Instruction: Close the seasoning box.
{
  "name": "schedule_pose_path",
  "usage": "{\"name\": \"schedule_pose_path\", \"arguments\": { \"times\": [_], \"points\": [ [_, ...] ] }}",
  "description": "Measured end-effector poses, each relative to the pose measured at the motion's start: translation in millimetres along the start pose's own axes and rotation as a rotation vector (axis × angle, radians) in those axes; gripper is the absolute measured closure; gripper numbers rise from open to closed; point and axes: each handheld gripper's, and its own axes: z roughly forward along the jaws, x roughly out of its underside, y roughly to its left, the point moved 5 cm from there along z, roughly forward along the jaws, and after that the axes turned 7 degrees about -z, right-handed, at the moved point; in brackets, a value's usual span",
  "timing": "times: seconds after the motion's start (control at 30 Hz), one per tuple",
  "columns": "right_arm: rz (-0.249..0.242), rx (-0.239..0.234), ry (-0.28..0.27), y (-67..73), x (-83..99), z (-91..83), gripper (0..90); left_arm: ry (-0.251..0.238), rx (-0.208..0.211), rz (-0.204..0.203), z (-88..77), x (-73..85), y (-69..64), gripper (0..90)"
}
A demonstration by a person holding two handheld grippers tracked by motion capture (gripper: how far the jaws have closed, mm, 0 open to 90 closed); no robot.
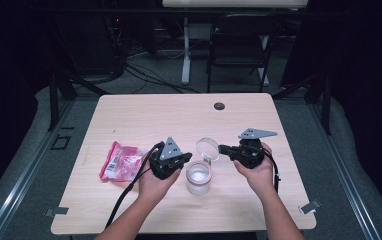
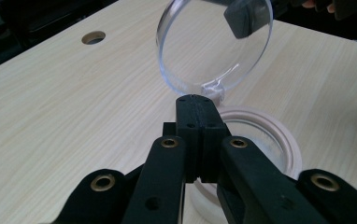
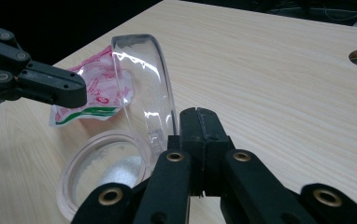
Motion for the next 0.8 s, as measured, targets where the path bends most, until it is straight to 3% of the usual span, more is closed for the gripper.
{"name": "schedule_pose_path", "arguments": {
  "times": [0.47, 0.8],
  "points": [
    [-0.008, -0.044, -0.001, 8.7, -1.5, 2.6, 90.0, -0.011, 0.003, 0.014, 2.8, -5.9, -5.1, 90.0],
    [-0.03, -0.06, 0.005, 17.7, -2.7, 7.0, 90.0, -0.002, -0.003, 0.021, 1.1, 0.1, -5.6, 90.0]
  ]
}}
